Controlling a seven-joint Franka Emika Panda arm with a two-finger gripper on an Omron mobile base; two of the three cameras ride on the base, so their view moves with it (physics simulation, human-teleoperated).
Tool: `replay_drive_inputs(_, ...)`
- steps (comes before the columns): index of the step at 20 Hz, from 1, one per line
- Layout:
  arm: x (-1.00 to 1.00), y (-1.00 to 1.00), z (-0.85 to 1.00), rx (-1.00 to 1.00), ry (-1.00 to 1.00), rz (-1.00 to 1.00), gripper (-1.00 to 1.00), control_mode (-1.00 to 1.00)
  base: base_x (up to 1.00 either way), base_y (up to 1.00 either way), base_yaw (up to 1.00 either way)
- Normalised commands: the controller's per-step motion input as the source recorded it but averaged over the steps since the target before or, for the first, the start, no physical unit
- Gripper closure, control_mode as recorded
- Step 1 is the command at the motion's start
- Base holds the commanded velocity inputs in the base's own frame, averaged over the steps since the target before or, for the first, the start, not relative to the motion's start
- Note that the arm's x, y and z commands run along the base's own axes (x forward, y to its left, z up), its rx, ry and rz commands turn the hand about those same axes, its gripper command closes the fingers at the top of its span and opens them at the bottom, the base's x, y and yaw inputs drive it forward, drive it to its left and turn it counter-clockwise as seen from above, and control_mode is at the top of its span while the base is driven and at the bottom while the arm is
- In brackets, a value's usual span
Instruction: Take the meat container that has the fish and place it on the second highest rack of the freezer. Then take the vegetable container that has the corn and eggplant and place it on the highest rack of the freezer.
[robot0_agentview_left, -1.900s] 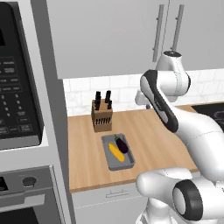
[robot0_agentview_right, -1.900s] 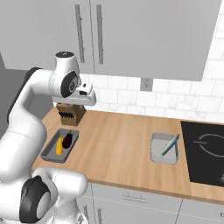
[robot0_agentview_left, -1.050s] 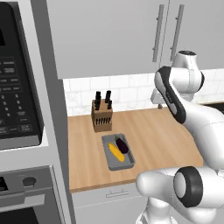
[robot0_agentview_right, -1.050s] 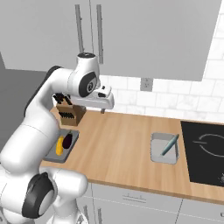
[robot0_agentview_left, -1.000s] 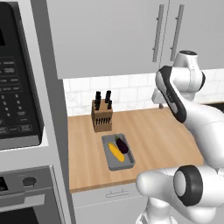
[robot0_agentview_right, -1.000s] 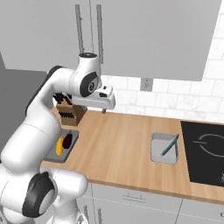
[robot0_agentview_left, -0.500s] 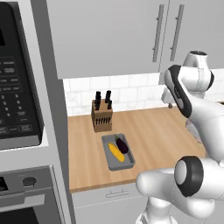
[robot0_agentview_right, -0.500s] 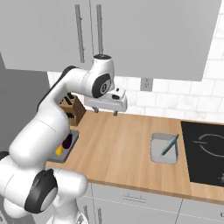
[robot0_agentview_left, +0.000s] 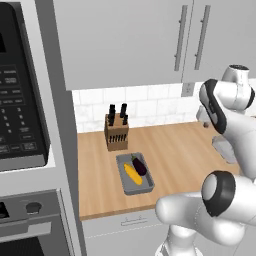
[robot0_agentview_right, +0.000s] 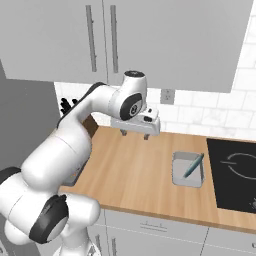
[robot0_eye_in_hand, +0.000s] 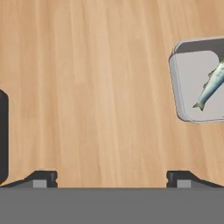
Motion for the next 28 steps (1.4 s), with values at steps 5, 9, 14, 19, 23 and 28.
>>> replay_drive_inputs(5,0.02,-0.43,-0.25,0.00,0.00,0.00,-1.00,-1.00,0.00,0.00,0.00)
replay_drive_inputs(9,0.17,-0.45,-0.26,0.03,0.00,-0.01,-1.00,-1.00,0.00,0.00,0.00)
replay_drive_inputs(14,0.33,-0.45,-0.15,0.00,0.01,0.00,-1.00,-1.00,0.00,0.00,0.00)
replay_drive_inputs(19,0.38,-0.56,-0.31,-0.06,0.09,-0.11,-1.00,-1.00,0.00,0.00,0.00)
replay_drive_inputs(23,0.16,-0.71,-0.52,-0.02,0.01,-0.17,-1.00,-1.00,0.00,0.00,0.00)
replay_drive_inputs(28,-0.15,-0.71,-0.39,0.00,-0.03,-0.14,-1.00,-1.00,0.00,0.00,0.00)
